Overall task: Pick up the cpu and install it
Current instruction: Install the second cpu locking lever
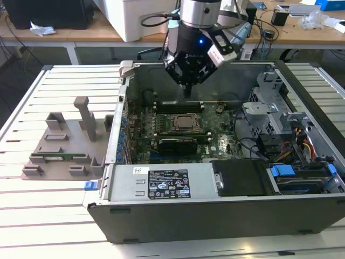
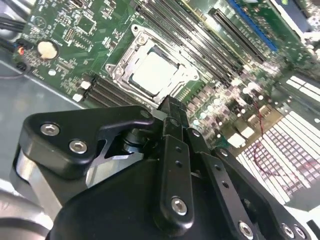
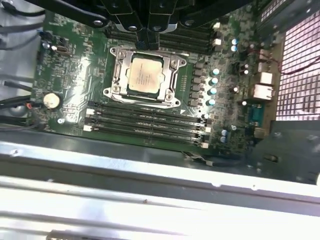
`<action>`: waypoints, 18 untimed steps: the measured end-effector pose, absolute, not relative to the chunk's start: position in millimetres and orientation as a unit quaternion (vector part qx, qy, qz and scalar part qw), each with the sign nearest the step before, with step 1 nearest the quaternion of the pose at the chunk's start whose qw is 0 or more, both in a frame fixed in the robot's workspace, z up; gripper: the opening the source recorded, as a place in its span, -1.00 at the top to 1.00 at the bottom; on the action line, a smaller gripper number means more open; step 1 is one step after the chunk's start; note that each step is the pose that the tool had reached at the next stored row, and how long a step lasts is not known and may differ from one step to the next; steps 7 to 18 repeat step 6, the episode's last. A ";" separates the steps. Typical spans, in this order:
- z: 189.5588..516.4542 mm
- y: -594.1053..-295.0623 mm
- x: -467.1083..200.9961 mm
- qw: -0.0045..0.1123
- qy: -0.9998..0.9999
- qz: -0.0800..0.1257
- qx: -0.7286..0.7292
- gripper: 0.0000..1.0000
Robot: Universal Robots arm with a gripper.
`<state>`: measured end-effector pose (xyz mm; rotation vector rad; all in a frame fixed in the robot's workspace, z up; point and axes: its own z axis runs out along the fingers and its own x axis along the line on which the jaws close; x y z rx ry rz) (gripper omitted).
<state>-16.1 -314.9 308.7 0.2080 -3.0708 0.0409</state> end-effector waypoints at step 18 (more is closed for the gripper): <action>311.4 -314.8 -16.1 0.032 -0.997 0.013 0.068 0.79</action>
